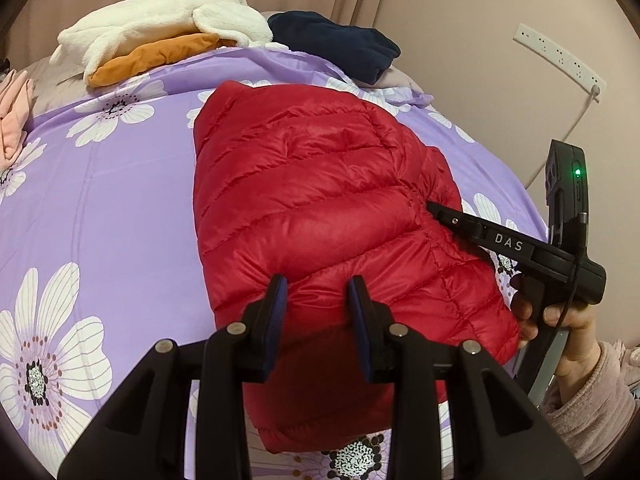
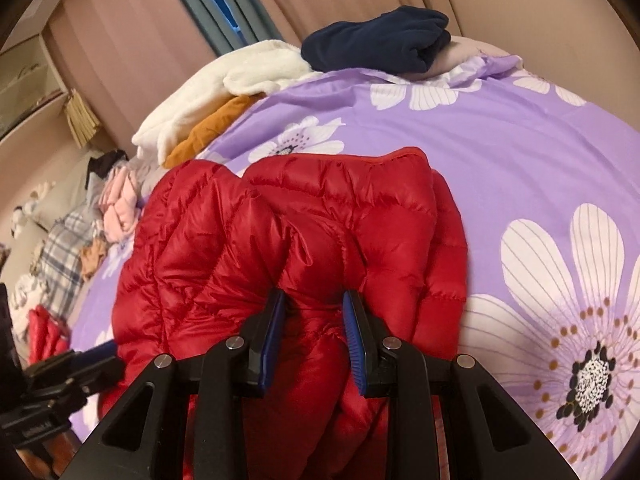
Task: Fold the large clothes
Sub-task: 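Open both tools and release the folded jacket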
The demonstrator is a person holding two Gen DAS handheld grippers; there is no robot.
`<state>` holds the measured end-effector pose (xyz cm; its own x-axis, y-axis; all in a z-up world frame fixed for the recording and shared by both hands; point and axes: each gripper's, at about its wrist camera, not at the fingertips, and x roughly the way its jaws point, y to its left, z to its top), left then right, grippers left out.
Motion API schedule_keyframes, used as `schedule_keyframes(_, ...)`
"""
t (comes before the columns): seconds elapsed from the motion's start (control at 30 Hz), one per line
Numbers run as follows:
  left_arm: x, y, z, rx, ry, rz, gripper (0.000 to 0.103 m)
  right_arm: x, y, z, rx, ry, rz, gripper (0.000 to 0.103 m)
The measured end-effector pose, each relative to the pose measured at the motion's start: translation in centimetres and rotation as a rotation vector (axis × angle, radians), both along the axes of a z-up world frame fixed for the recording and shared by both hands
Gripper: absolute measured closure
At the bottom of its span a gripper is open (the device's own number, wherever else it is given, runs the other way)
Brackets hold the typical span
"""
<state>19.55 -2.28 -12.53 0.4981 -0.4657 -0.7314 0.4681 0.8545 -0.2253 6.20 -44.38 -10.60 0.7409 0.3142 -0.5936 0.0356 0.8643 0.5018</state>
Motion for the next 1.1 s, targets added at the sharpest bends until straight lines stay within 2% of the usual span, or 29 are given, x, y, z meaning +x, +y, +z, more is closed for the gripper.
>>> schedule_keyframes(0.13, -0.7, 0.8, 0.8, 0.007, -0.026, 0.015, 0.062, -0.4, -0.2, 0.8, 0.019, 0.0, -0.008, 0.076)
schedule_keyframes(0.5, -0.8, 3.2, 2.2, -0.027, -0.071, 0.081, 0.052, -2.4, -0.4, 3.0, 0.033, -0.065, -0.03, 0.071)
schedule_keyframes(0.6, -0.3, 3.9, 2.3, -0.049, -0.063, 0.102, 0.049, -2.7, -0.5, 3.2, 0.027, -0.068, -0.036, 0.063)
schedule_keyframes(0.67, -0.1, 4.4, 2.4, -0.062, -0.06, 0.118, 0.048, -2.9, -0.6, 3.3, 0.021, -0.067, -0.045, 0.051)
schedule_keyframes(0.83, 0.4, 5.1, 2.6, -0.093, -0.048, 0.15, 0.039, -3.3, -0.7, 3.3, 0.021, -0.057, -0.057, 0.037)
schedule_keyframes(0.93, 0.5, 5.2, 2.7, -0.099, -0.047, 0.161, 0.035, -3.5, -0.7, 3.2, 0.035, -0.042, -0.059, 0.032)
schedule_keyframes(1.0, 0.6, 5.3, 2.6, -0.101, -0.045, 0.166, 0.031, -3.7, -0.8, 3.0, 0.045, -0.026, -0.072, 0.025)
schedule_keyframes(1.1, 0.9, 5.5, 2.5, -0.103, -0.038, 0.169, 0.03, -3.8, -1.0, 2.8, 0.062, -0.012, -0.079, 0.024)
